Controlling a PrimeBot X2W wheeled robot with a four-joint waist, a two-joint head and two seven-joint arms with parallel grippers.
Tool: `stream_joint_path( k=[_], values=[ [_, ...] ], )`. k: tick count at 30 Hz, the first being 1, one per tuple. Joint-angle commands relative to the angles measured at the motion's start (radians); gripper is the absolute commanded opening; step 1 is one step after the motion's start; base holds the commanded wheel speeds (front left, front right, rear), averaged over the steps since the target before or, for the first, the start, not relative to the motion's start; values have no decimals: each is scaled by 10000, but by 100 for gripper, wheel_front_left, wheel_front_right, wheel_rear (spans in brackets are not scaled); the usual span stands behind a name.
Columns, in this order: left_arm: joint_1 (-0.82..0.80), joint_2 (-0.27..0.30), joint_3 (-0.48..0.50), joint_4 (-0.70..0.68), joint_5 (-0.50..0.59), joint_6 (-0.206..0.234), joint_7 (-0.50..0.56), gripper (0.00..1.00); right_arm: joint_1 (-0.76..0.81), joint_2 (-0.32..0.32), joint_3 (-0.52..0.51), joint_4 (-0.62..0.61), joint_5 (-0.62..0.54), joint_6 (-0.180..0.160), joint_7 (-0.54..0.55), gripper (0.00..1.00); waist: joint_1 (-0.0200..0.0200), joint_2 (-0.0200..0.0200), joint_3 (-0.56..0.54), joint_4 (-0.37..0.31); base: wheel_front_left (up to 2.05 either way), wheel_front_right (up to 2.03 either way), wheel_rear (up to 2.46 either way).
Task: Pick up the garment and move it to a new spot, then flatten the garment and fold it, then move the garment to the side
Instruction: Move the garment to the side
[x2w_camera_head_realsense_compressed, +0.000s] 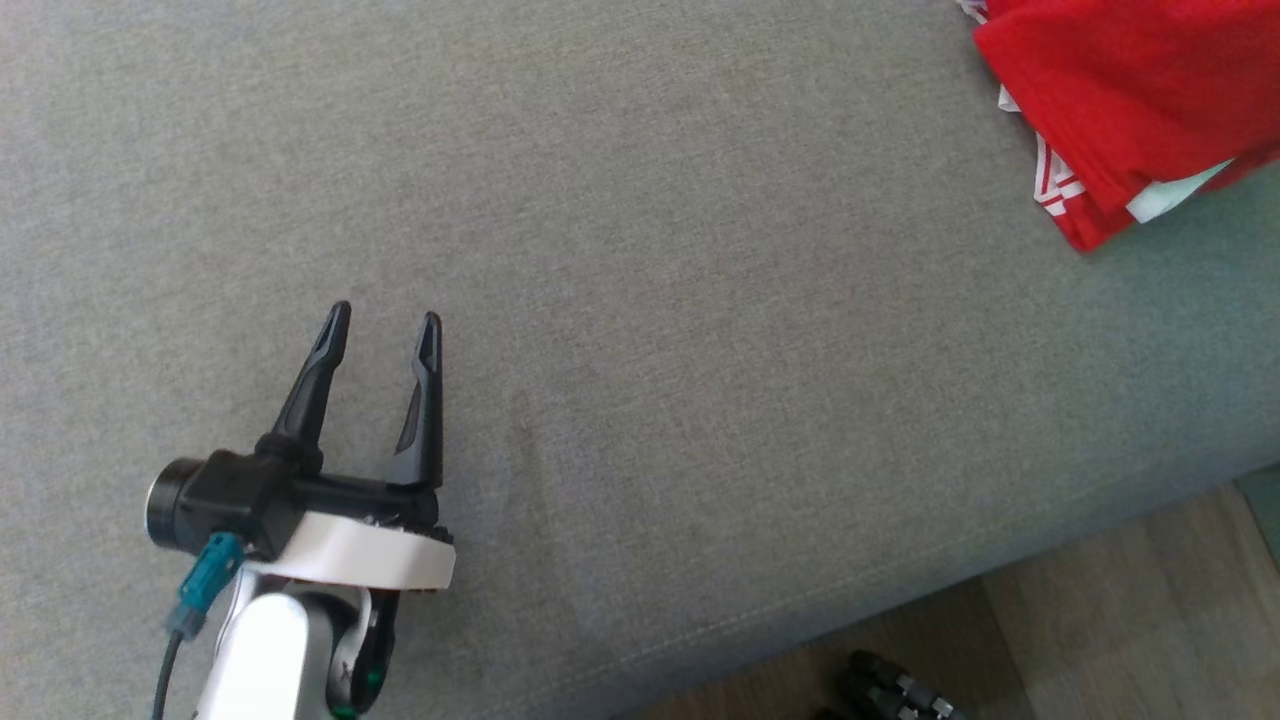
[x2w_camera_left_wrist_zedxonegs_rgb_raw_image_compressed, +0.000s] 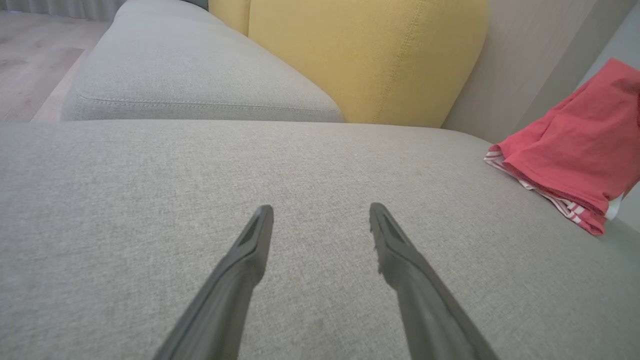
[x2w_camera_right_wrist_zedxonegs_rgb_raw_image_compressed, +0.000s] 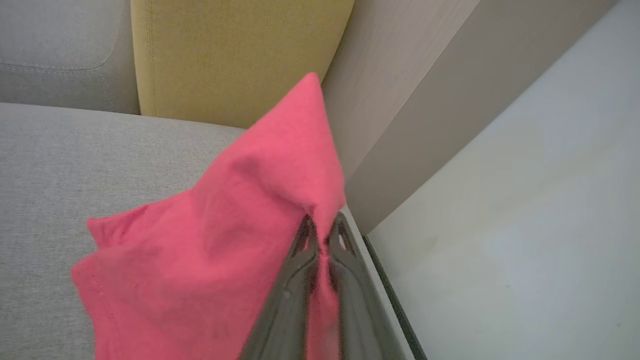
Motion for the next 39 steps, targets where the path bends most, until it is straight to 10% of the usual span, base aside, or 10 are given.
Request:
stream_joint_path(
  k=[1,13,16,17,39],
  values=[
    [-223,-35,232,-349,30,-9,-78,100,-320,-249,-16,-296,-119,65,-158,0,-1,0,4,14,0,0,0],
    [-251,-89,151,-332,-104,82,-78,100,-217,-58,-850,-270,-1833,65,-324,5,-1,0,0,89,0,0,0],
    [-235,-97,137,-301,-135,83,-78,100,-92,266,-1147,-300,-2165,65,-284,91,-1,0,-21,122,0,0,0],
    [-228,-99,139,-286,-142,84,-78,100,-52,343,-1203,-312,-2256,65,-292,100,-1,0,-33,131,0,0,0],
    [-12,-120,252,-212,-286,200,-78,100,136,1120,-659,47,-1838,65,-1284,100,-1,0,-709,371,0,0,0]
  ],
)
